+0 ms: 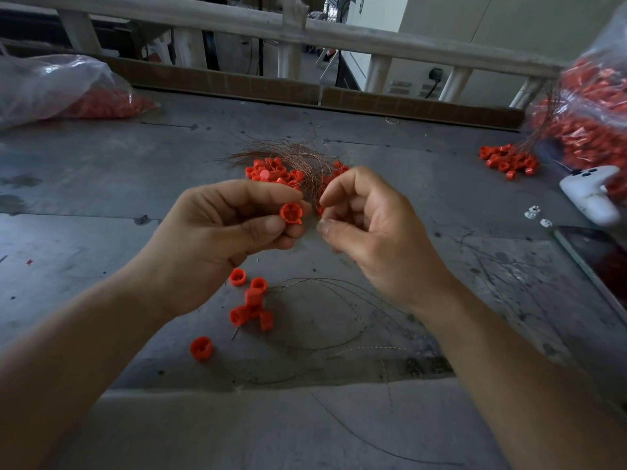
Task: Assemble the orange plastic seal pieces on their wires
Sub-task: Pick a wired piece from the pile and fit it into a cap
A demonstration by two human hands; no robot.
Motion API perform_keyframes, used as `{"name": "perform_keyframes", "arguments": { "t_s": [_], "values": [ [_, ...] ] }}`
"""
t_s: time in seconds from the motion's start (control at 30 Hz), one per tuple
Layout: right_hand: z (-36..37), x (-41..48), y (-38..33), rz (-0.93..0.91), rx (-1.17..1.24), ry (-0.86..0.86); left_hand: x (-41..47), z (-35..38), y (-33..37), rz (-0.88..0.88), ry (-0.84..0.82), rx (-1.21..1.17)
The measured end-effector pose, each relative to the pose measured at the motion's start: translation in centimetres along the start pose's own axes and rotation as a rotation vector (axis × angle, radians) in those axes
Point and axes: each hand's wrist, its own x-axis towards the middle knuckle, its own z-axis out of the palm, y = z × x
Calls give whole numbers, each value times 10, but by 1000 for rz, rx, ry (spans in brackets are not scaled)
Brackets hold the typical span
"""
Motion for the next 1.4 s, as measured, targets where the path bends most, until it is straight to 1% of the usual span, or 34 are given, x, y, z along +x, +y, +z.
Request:
{"name": "perform_keyframes", "arguments": {
  "t_s": [0.17,0.27,0.33,0.4,0.53,0.6,0.67,0.77,1.0,1.17,1.23,1.3,1.33,1.4],
  "values": [
    [5,2,3,98,115,-65,-2,4,-1,-16,-41,-44],
    [8,2,6,117,118,-91,-2,5,-2,-38,-61,-51],
    [6,3,7,120,106,-113,-2,5,-2,-57,-46,-68],
    [0,6,10,132,30,-91,-1,5,-3,-73,-14,-97],
    [-26,16,27,163,-308,161,0,5,-3,-93,24,-117],
    [-37,19,37,191,-494,225,-1,6,-3,-98,27,-114],
    [-41,21,47,246,-613,212,-2,6,-3,-100,23,-113],
    [-40,23,59,298,-683,155,-1,6,-2,-100,25,-124],
    [-36,27,71,259,-776,122,-2,6,-2,-96,16,-111],
    [-33,28,72,257,-804,142,-1,5,-4,-97,14,-100],
    [-34,28,70,263,-776,148,-1,5,-4,-101,15,-98],
    [-35,27,64,282,-616,197,-1,5,-4,-105,18,-96],
    [-35,27,58,296,-460,219,-1,6,-4,-105,20,-93],
    [-35,24,44,330,-53,210,-1,6,-4,-108,27,-77]
  ]
}}
